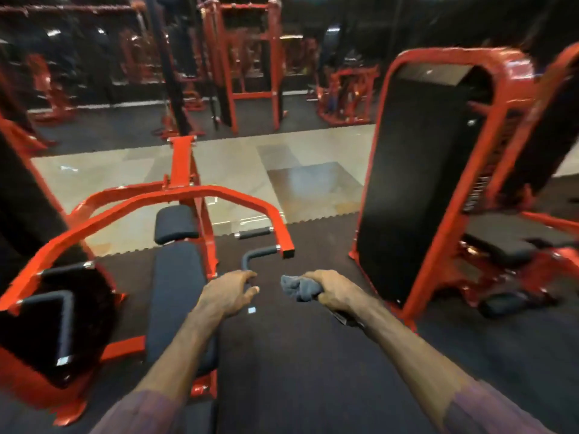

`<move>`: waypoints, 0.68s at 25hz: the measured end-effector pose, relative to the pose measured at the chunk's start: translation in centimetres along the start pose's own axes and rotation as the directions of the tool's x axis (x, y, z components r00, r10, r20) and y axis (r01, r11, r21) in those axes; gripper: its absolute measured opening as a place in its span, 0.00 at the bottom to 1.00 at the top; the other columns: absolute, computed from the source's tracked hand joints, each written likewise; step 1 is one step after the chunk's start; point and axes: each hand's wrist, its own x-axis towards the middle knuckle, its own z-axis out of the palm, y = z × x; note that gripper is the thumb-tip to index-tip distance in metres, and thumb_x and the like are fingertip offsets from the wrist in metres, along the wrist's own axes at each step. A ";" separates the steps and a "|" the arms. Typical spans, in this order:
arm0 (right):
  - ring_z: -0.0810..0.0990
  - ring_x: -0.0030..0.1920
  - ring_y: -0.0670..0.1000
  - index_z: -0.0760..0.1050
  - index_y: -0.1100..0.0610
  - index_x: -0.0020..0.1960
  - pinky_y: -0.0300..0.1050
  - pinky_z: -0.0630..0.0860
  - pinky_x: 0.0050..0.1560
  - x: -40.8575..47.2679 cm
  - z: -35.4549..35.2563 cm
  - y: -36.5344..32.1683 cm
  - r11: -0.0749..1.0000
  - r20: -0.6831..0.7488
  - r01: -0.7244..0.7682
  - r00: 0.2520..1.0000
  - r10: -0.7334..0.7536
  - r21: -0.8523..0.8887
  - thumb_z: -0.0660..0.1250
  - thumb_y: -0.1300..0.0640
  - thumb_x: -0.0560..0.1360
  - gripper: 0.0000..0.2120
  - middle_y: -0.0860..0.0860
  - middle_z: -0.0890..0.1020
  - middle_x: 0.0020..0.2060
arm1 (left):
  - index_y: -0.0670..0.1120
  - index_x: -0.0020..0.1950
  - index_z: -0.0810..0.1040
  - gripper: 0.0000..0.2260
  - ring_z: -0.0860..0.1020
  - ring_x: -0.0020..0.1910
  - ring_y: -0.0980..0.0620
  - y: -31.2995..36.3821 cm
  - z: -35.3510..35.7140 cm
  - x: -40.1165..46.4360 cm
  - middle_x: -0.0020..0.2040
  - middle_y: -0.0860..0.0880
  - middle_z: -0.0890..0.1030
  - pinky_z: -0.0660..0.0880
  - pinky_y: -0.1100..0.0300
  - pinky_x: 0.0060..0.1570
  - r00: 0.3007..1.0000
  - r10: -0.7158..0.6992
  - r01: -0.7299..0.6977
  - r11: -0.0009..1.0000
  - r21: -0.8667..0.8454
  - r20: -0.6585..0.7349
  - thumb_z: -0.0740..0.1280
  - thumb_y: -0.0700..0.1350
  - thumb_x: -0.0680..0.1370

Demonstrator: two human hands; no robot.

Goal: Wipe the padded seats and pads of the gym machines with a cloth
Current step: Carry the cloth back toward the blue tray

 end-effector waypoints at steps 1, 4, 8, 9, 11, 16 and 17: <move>0.81 0.64 0.52 0.80 0.55 0.66 0.46 0.77 0.62 -3.1 -2.3 3.4 0.999 -0.056 -0.048 0.997 0.049 0.016 0.63 0.59 0.65 0.29 0.52 0.84 0.61 | 0.56 0.76 0.73 0.25 0.76 0.72 0.48 5.1 0.0 1.8 0.72 0.52 0.78 0.75 0.47 0.69 0.996 0.089 -0.089 0.996 0.012 0.016 0.61 0.63 0.81; 0.83 0.56 0.51 0.80 0.46 0.53 0.46 0.78 0.55 -13.7 -8.4 12.9 0.974 -0.203 -0.213 0.953 0.224 0.077 0.62 0.59 0.63 0.21 0.47 0.85 0.50 | 0.55 0.77 0.72 0.23 0.75 0.72 0.48 21.3 0.9 5.4 0.72 0.52 0.78 0.74 0.48 0.70 0.944 0.326 -0.328 0.944 0.029 0.042 0.63 0.60 0.82; 0.85 0.55 0.52 0.82 0.47 0.55 0.55 0.81 0.59 -29.8 -15.1 26.7 0.895 -0.358 -0.417 0.821 0.445 0.157 0.66 0.67 0.67 0.22 0.48 0.87 0.51 | 0.57 0.75 0.75 0.22 0.77 0.70 0.49 44.9 3.7 6.2 0.71 0.53 0.79 0.77 0.48 0.66 0.812 0.581 -0.582 0.813 0.005 0.062 0.65 0.59 0.81; 0.85 0.56 0.50 0.82 0.47 0.57 0.56 0.81 0.61 -33.5 -16.5 30.8 0.874 -0.381 -0.458 0.787 0.484 0.164 0.66 0.66 0.67 0.23 0.47 0.87 0.53 | 0.57 0.75 0.75 0.22 0.77 0.70 0.49 50.2 4.6 6.0 0.71 0.53 0.79 0.77 0.49 0.66 0.775 0.628 -0.629 0.777 -0.005 0.062 0.65 0.59 0.81; 0.83 0.57 0.48 0.82 0.48 0.59 0.52 0.79 0.62 -41.8 -20.6 35.9 0.827 -0.413 -0.535 0.722 0.555 0.176 0.67 0.66 0.70 0.22 0.47 0.86 0.56 | 0.55 0.75 0.75 0.22 0.77 0.71 0.48 61.5 7.0 5.5 0.72 0.51 0.79 0.76 0.49 0.67 0.707 0.702 -0.704 0.710 -0.017 0.086 0.66 0.58 0.82; 0.83 0.53 0.46 0.82 0.44 0.53 0.47 0.80 0.55 -58.9 -27.9 46.3 0.672 -0.473 -0.674 0.505 0.722 0.307 0.66 0.63 0.70 0.18 0.42 0.85 0.49 | 0.55 0.74 0.74 0.21 0.77 0.71 0.44 85.2 11.1 3.1 0.72 0.50 0.78 0.77 0.46 0.65 0.530 0.831 -0.846 0.531 0.044 0.170 0.64 0.59 0.81; 0.84 0.53 0.45 0.81 0.43 0.51 0.49 0.82 0.56 -61.5 -29.4 48.6 0.647 -0.483 -0.678 0.461 0.745 0.350 0.66 0.61 0.68 0.18 0.42 0.86 0.49 | 0.55 0.73 0.74 0.22 0.77 0.70 0.44 89.2 11.5 3.0 0.71 0.50 0.78 0.77 0.46 0.64 0.503 0.845 -0.863 0.502 0.054 0.182 0.62 0.60 0.81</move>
